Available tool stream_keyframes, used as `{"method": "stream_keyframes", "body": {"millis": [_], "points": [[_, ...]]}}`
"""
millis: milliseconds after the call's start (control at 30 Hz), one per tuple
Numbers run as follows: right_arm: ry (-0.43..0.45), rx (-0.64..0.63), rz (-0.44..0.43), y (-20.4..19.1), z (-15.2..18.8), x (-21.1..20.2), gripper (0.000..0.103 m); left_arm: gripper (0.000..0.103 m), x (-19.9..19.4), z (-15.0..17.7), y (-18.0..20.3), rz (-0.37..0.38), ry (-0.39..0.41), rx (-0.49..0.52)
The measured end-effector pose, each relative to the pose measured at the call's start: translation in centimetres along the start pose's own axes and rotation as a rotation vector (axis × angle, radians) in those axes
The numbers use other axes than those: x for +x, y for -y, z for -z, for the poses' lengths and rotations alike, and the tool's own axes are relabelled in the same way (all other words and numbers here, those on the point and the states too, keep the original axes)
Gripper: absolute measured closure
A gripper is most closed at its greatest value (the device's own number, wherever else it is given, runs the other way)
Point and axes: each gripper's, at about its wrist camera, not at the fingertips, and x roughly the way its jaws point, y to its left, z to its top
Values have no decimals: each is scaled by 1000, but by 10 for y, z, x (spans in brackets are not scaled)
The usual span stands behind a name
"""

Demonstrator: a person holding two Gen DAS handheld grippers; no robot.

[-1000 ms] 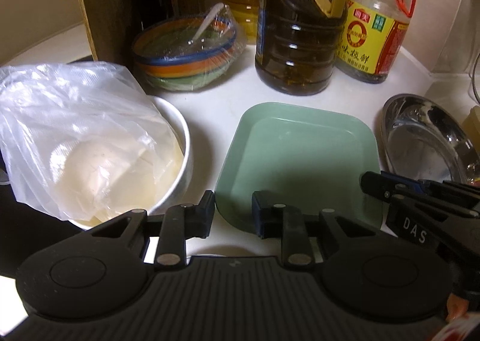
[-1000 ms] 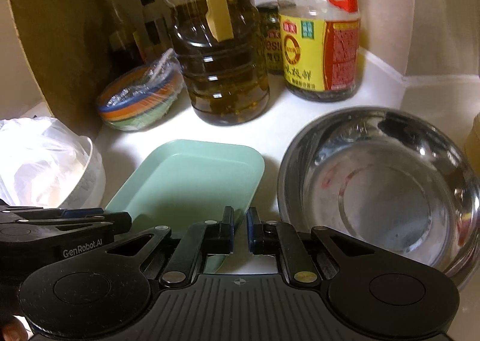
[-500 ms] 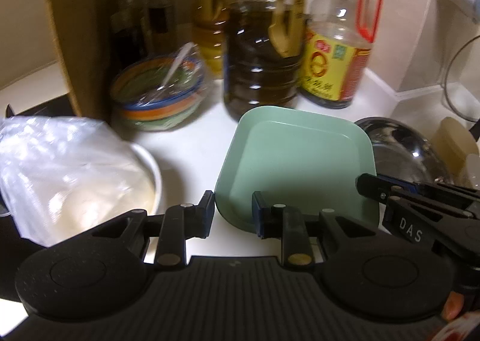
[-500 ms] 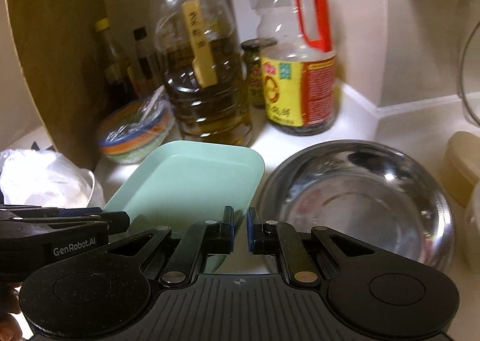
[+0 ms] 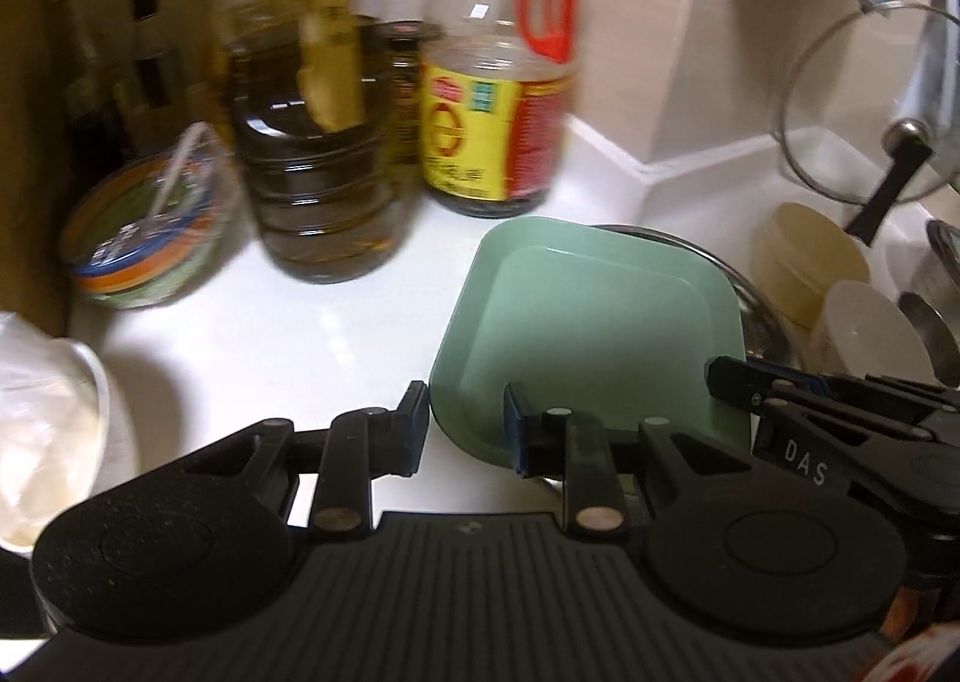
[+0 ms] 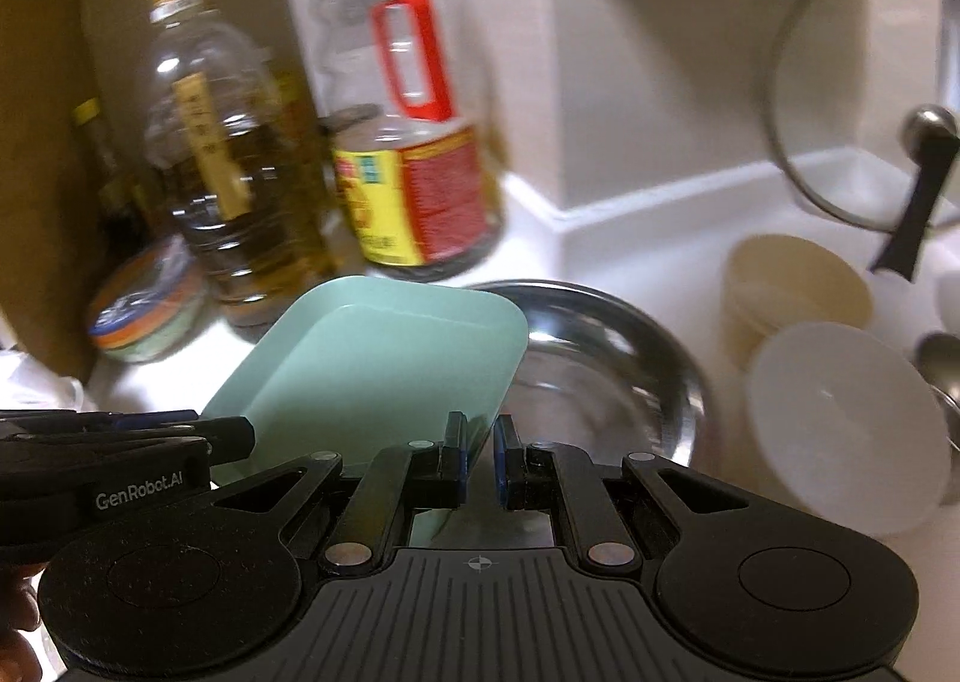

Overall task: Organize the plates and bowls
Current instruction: 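Lift the green tray and carry it over the stainless steel plate, then lower the tray into the steel plate and open both grippers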

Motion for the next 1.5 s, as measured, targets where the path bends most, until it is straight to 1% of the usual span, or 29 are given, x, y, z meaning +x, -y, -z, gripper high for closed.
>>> {"method": "stream_keyframes", "body": {"millis": [100,300,500,1133,1167,1367,1500], "points": [[-3,22,29,14,4,-2,94,79,7,-4,12,19,-2,26],[-22,58,63,36,9,2,94,79,25,-6,28,45,-33,49],[-51,72,81,47,11,15,94,79,41,-4,37,49,-64,60],[-111,106,64,54,10,36,94,78,60,-9,38,39,-117,45],[-114,106,61,54,10,37,94,77,60,-9,37,38,-118,44],[-137,100,52,51,10,40,93,62,59,-11,38,43,-112,48],[-128,101,44,51,9,39,92,61,58,-11,38,38,-109,45]]}}
